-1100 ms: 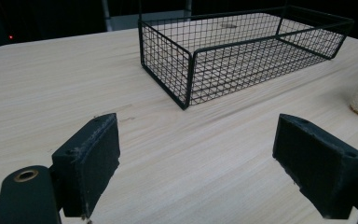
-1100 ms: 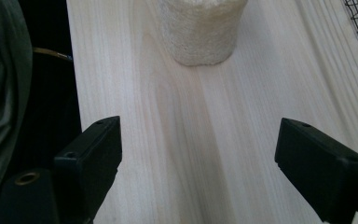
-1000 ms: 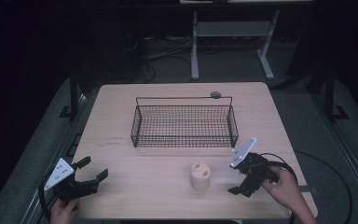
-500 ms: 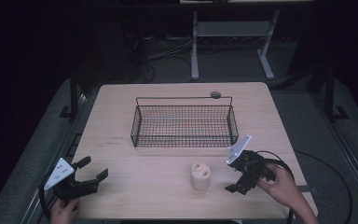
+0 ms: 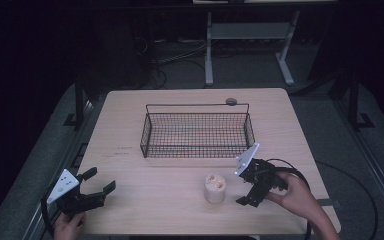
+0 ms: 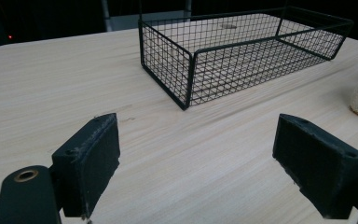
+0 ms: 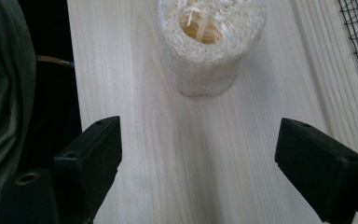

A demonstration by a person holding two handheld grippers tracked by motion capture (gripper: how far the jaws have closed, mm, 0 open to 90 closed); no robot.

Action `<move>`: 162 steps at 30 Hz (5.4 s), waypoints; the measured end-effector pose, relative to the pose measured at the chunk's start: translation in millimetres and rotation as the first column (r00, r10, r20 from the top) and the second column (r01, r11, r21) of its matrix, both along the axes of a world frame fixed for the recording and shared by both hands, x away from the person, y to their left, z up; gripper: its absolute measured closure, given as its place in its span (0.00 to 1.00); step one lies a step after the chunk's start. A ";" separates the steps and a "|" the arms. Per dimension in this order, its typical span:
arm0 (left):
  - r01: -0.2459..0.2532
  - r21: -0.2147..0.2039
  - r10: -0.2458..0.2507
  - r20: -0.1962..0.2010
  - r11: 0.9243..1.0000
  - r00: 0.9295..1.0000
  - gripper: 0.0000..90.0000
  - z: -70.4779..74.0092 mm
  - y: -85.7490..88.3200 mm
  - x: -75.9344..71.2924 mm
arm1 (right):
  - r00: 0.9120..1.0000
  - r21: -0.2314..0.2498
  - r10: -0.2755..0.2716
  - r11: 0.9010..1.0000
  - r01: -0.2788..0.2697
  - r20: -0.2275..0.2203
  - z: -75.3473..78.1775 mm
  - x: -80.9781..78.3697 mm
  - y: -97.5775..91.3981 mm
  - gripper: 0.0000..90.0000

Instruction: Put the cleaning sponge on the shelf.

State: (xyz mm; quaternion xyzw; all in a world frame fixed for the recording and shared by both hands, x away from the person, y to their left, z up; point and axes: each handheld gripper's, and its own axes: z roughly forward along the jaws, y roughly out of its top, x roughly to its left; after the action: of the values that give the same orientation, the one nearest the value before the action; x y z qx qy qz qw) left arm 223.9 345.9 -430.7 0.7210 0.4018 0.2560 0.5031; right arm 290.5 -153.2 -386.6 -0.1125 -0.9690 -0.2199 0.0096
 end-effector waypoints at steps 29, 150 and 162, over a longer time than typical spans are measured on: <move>0.000 -0.006 0.000 0.009 1.000 1.000 0.15 1.5 0.2 -0.9 | 0.997 -0.035 0.074 0.997 -0.074 0.009 11.3 13.7 43.5 0.17; -0.001 -0.025 0.001 0.023 1.000 1.000 0.15 3.9 -0.1 -1.1 | 0.996 -0.052 0.083 0.995 -0.081 0.045 97.3 123.1 66.2 0.34; 0.000 -0.029 0.001 0.026 1.000 1.000 0.15 4.3 0.6 -0.8 | 0.998 -0.065 0.046 0.997 -0.043 0.041 102.1 143.6 65.4 0.34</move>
State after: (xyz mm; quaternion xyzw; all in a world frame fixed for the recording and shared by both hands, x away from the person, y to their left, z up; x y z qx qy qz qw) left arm 223.1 346.5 -426.4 0.7102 0.3992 0.2597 0.5184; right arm 434.2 -87.8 -284.5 -0.0866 -0.9778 -0.1908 -0.0095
